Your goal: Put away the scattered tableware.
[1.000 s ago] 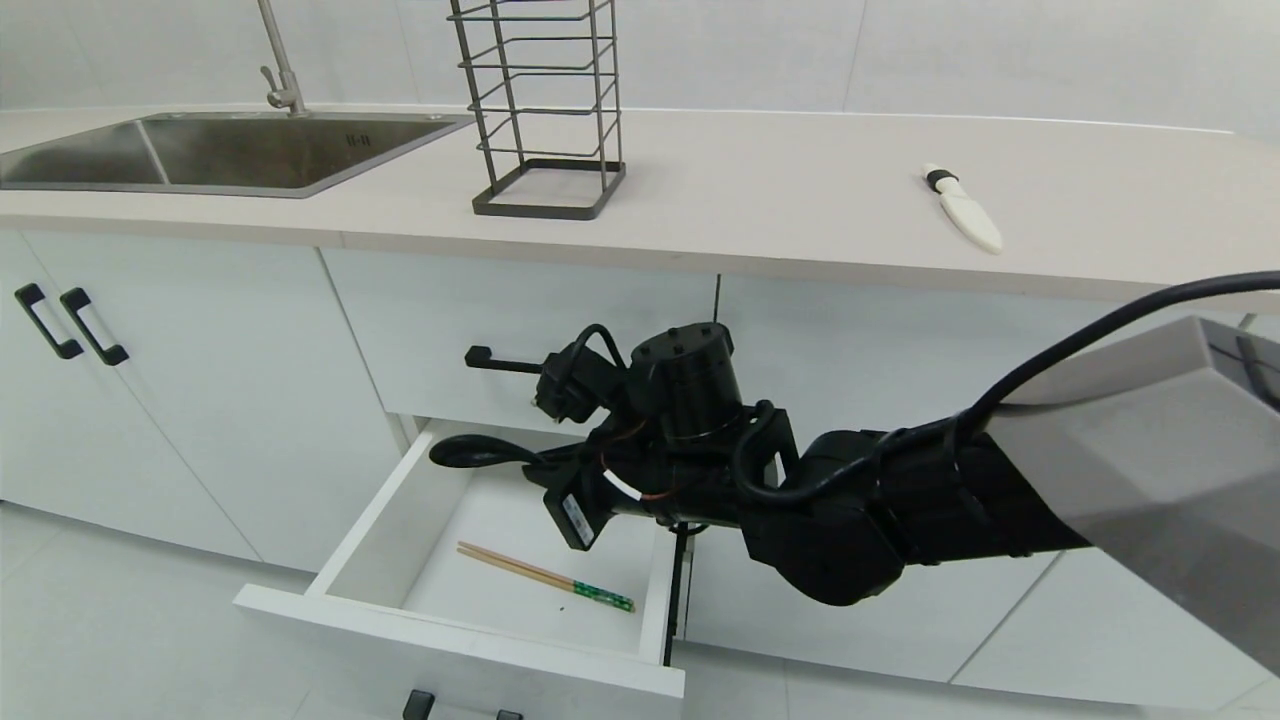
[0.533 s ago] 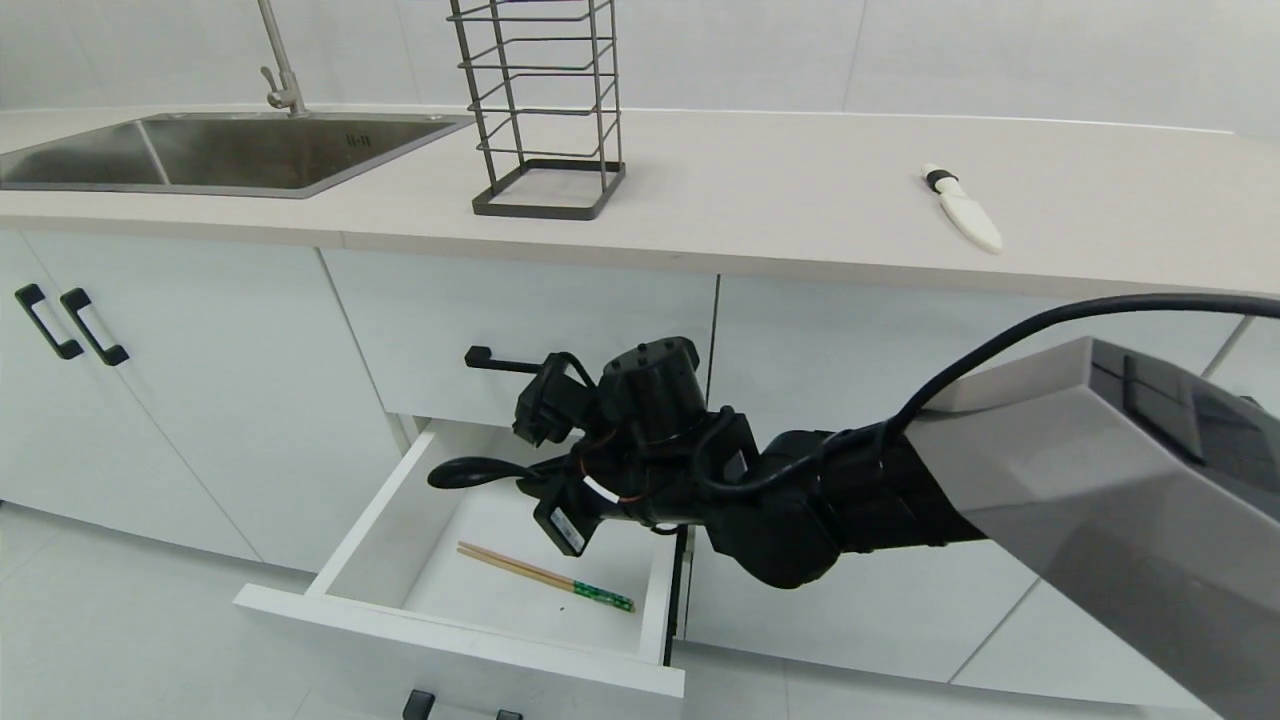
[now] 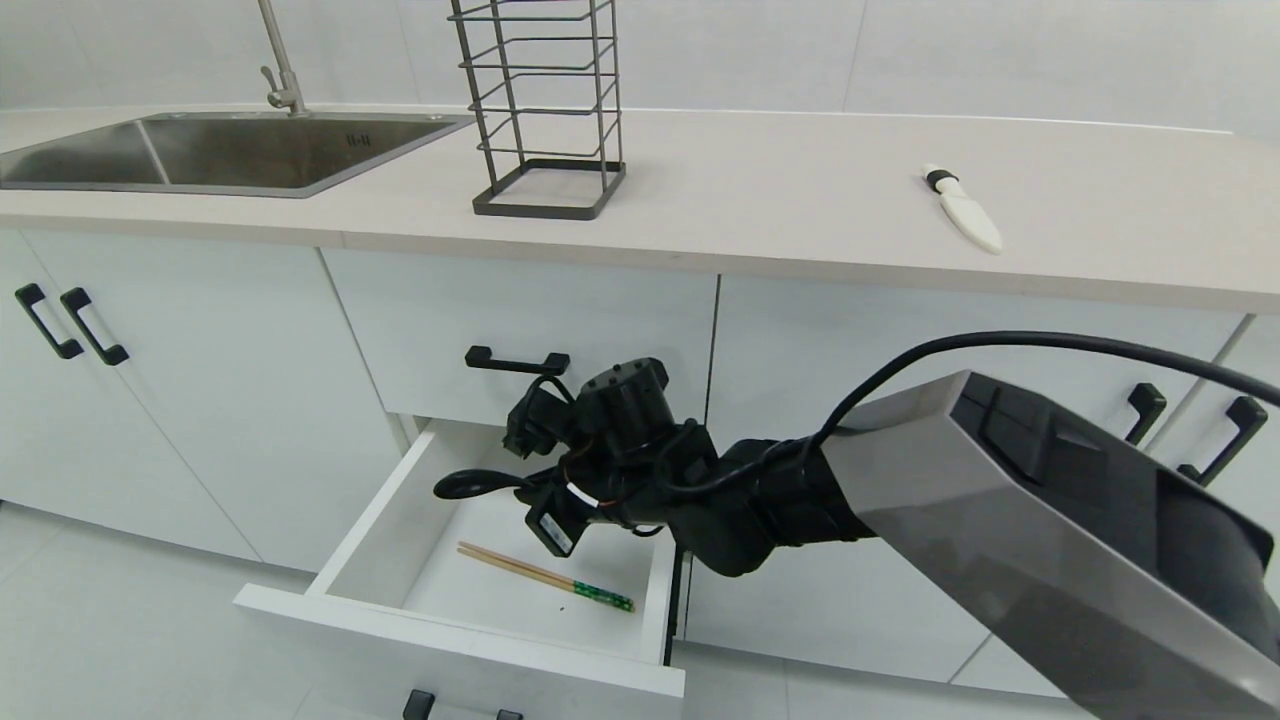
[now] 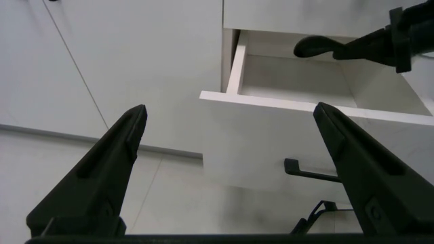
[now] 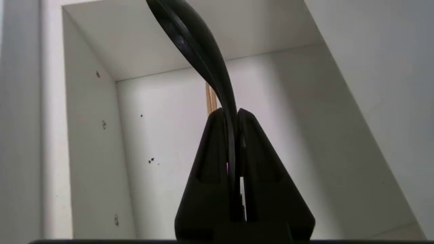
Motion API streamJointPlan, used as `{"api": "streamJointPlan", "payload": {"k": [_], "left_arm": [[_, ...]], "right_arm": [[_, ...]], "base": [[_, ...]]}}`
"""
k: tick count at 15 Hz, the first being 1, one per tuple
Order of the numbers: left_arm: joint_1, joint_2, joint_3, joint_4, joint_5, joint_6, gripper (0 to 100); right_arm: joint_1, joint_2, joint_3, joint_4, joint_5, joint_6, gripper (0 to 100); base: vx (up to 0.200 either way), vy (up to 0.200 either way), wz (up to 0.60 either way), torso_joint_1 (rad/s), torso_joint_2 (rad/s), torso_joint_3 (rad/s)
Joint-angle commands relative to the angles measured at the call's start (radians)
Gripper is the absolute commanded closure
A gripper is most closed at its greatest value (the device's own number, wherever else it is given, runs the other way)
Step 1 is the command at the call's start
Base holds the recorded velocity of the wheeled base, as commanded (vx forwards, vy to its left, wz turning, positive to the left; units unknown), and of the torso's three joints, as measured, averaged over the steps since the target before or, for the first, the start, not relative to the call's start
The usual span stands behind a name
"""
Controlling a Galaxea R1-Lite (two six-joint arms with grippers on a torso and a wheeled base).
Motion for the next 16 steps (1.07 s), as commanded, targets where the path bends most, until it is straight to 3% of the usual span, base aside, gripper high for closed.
{"api": "streamJointPlan", "payload": {"k": [1, 16], "left_arm": [[0.0, 0.001, -0.002, 0.0, 0.0, 0.0, 0], [0.0, 0.001, 0.0, 0.0, 0.0, 0.0, 0]], "right_arm": [[-0.001, 0.046, -0.03, 0.001, 0.001, 0.0, 100], [-0.012, 0.214, -0.213, 0.08, -0.009, -0.025, 100]], "base": [[0.0, 0.0, 0.0, 0.0, 0.0, 0.0], [0.0, 0.0, 0.0, 0.0, 0.0, 0.0]]}}
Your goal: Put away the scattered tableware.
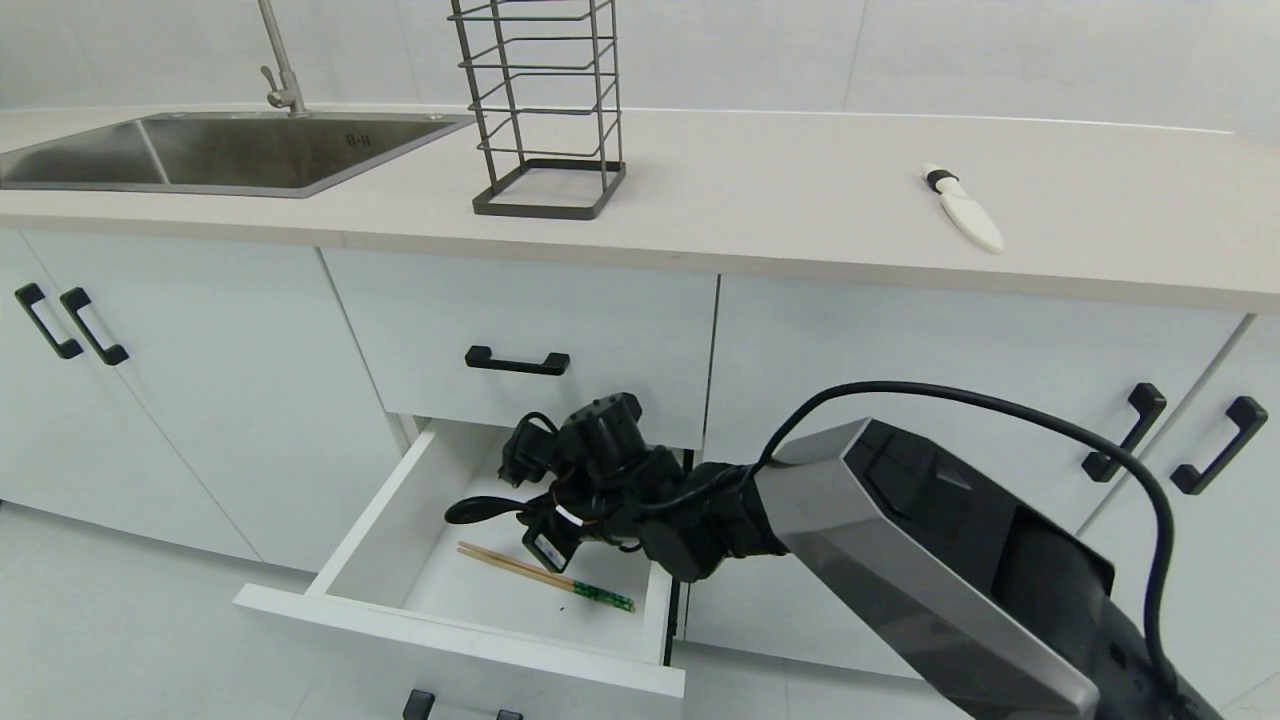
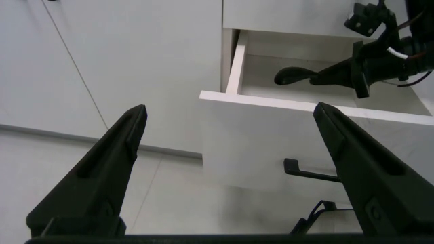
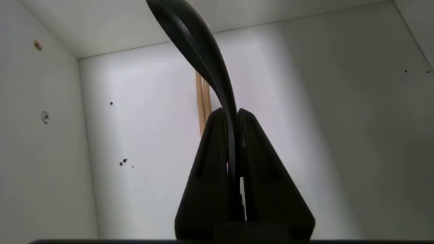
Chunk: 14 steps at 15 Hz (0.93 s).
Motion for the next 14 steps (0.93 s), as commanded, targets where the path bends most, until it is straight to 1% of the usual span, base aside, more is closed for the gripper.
{"api": "streamJointPlan", "payload": {"k": [1, 4, 7, 9, 11, 13, 14], "left_arm": [[0.0, 0.001, 0.0, 0.0, 0.0, 0.0, 0], [0.0, 0.001, 0.0, 0.0, 0.0, 0.0, 0], [0.0, 0.001, 0.0, 0.0, 0.0, 0.0, 0], [0.0, 0.001, 0.0, 0.0, 0.0, 0.0, 0], [0.0, 0.001, 0.0, 0.0, 0.0, 0.0, 0], [0.0, 0.001, 0.0, 0.0, 0.0, 0.0, 0], [0.0, 0.001, 0.0, 0.0, 0.0, 0.0, 0]], "right_arm": [[0.001, 0.028, -0.027, 0.01, -0.001, -0.004, 100], [0.001, 0.039, -0.039, 0.027, -0.003, -0.045, 100], [0.001, 0.045, -0.047, 0.041, -0.004, -0.053, 100], [0.001, 0.06, -0.072, 0.062, -0.021, -0.055, 100], [0.002, 0.101, -0.142, 0.111, -0.03, -0.056, 100], [0.004, 0.128, -0.185, 0.143, -0.032, -0.056, 100], [0.005, 0.132, -0.185, 0.154, -0.032, -0.056, 100]], "base": [[0.0, 0.0, 0.0, 0.0, 0.0, 0.0], [0.0, 0.0, 0.0, 0.0, 0.0, 0.0], [0.0, 0.0, 0.0, 0.0, 0.0, 0.0], [0.0, 0.0, 0.0, 0.0, 0.0, 0.0], [0.0, 0.0, 0.0, 0.0, 0.0, 0.0], [0.0, 0.0, 0.0, 0.0, 0.0, 0.0], [0.0, 0.0, 0.0, 0.0, 0.0, 0.0]]}}
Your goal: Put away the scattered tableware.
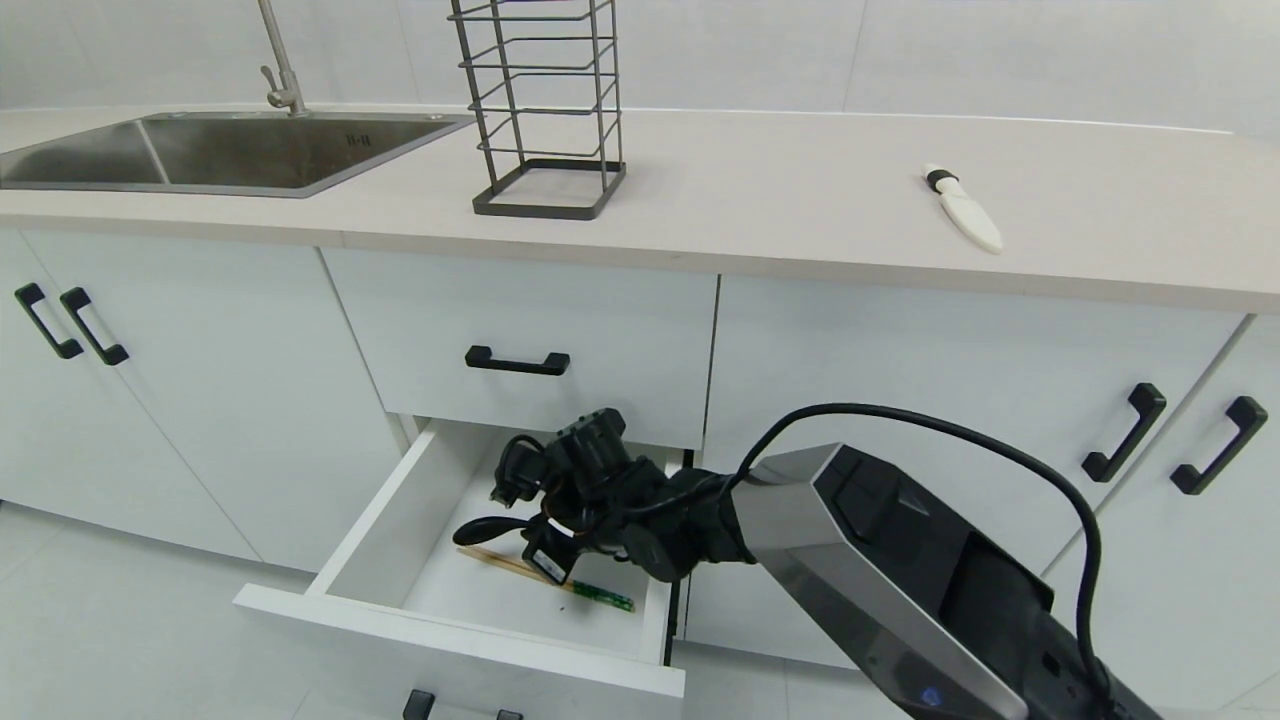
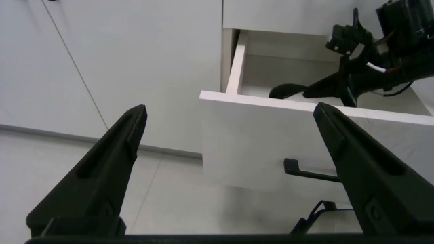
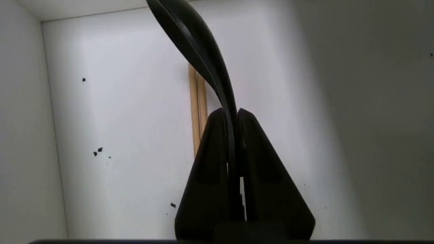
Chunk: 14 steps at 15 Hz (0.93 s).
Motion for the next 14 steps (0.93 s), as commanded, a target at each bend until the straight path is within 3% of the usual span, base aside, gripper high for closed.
{"api": "streamJointPlan", "payload": {"k": [1, 11, 12, 14], "left_arm": [[0.0, 0.001, 0.0, 0.0, 0.0, 0.0, 0], [0.0, 0.001, 0.0, 0.0, 0.0, 0.0, 0], [0.0, 0.001, 0.0, 0.0, 0.0, 0.0, 0], [0.0, 0.001, 0.0, 0.0, 0.0, 0.0, 0]], "right_arm": [[0.002, 0.025, -0.014, 0.002, 0.001, 0.0, 100], [0.005, 0.067, -0.014, -0.032, 0.008, -0.005, 100], [0.005, 0.067, -0.014, -0.032, 0.01, -0.025, 0], [0.005, 0.067, -0.014, -0.032, 0.011, -0.031, 0]], "base": [[0.0, 0.0, 0.0, 0.0, 0.0, 0.0], [0.0, 0.0, 0.0, 0.0, 0.0, 0.0], [0.0, 0.0, 0.0, 0.0, 0.0, 0.0], [0.0, 0.0, 0.0, 0.0, 0.0, 0.0]]}}
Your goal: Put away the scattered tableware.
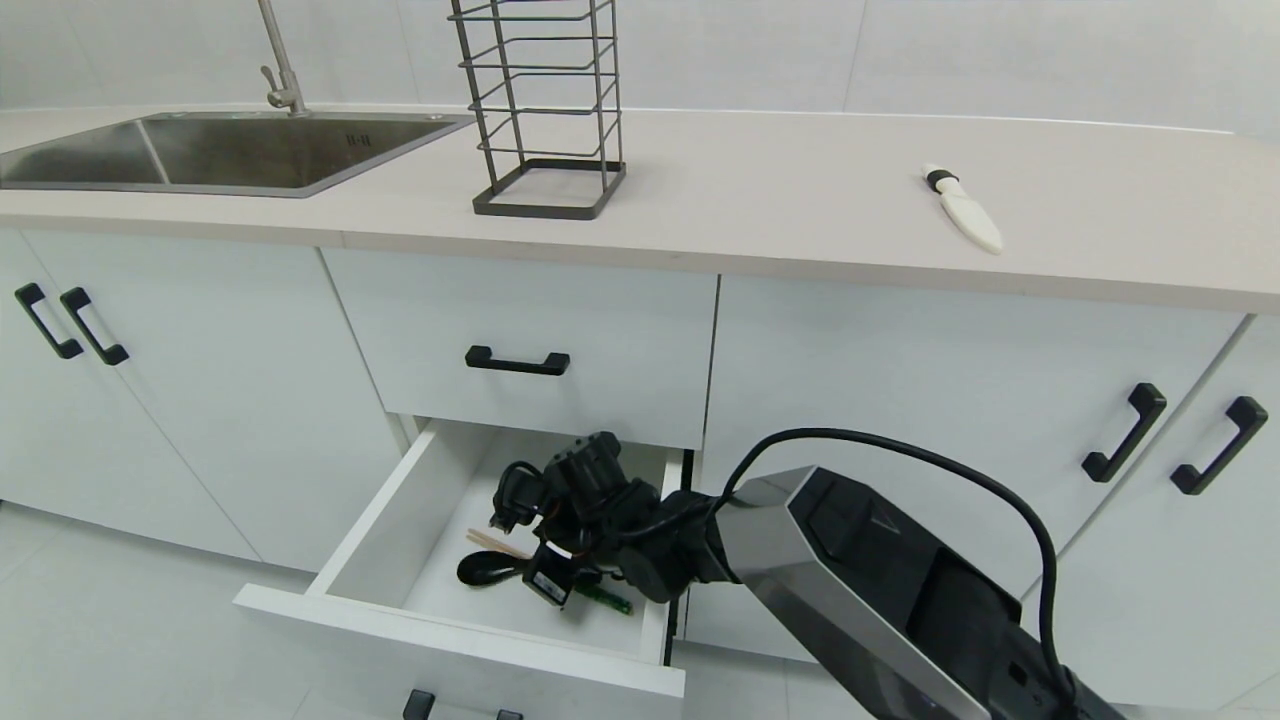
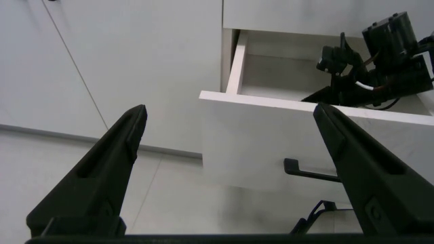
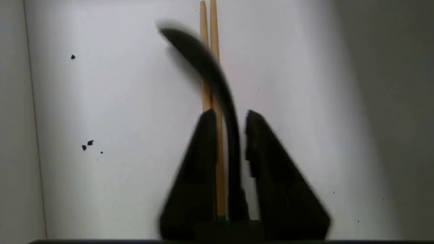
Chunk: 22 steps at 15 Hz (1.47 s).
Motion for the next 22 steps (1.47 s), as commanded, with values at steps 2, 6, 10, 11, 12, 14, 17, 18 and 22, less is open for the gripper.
{"api": "streamJointPlan", "payload": {"k": [2, 6, 10, 11, 12, 14, 17, 18, 22], "left_arm": [[0.0, 0.001, 0.0, 0.0, 0.0, 0.0, 0], [0.0, 0.001, 0.0, 0.0, 0.0, 0.0, 0], [0.0, 0.001, 0.0, 0.0, 0.0, 0.0, 0], [0.0, 0.001, 0.0, 0.0, 0.0, 0.0, 0], [0.0, 0.001, 0.0, 0.0, 0.0, 0.0, 0], [0.0, 0.001, 0.0, 0.0, 0.0, 0.0, 0], [0.0, 0.001, -0.002, 0.0, 0.0, 0.0, 0], [0.0, 0.001, 0.0, 0.0, 0.0, 0.0, 0], [0.0, 0.001, -0.002, 0.0, 0.0, 0.0, 0]], "right_arm": [[0.0, 0.002, 0.0, 0.0, 0.001, 0.002, 0], [0.0, -0.004, 0.0, 0.001, 0.001, -0.003, 0], [0.017, -0.077, 0.0, 0.009, 0.001, 0.0, 0], [0.023, -0.13, 0.0, 0.011, 0.001, 0.002, 0], [0.032, -0.162, 0.011, 0.009, 0.001, 0.002, 0], [0.049, -0.246, 0.055, 0.007, 0.004, 0.003, 0], [0.071, -0.335, 0.087, 0.007, 0.012, 0.003, 0], [0.074, -0.349, 0.095, 0.006, 0.013, 0.003, 0], [0.082, -0.444, 0.193, -0.023, 0.015, 0.003, 0]], "base": [[0.0, 0.0, 0.0, 0.0, 0.0, 0.0], [0.0, 0.0, 0.0, 0.0, 0.0, 0.0], [0.0, 0.0, 0.0, 0.0, 0.0, 0.0], [0.0, 0.0, 0.0, 0.0, 0.0, 0.0], [0.0, 0.0, 0.0, 0.0, 0.0, 0.0], [0.0, 0.0, 0.0, 0.0, 0.0, 0.0], [0.0, 0.0, 0.0, 0.0, 0.0, 0.0], [0.0, 0.0, 0.0, 0.0, 0.0, 0.0], [0.0, 0.0, 0.0, 0.0, 0.0, 0.0]]}}
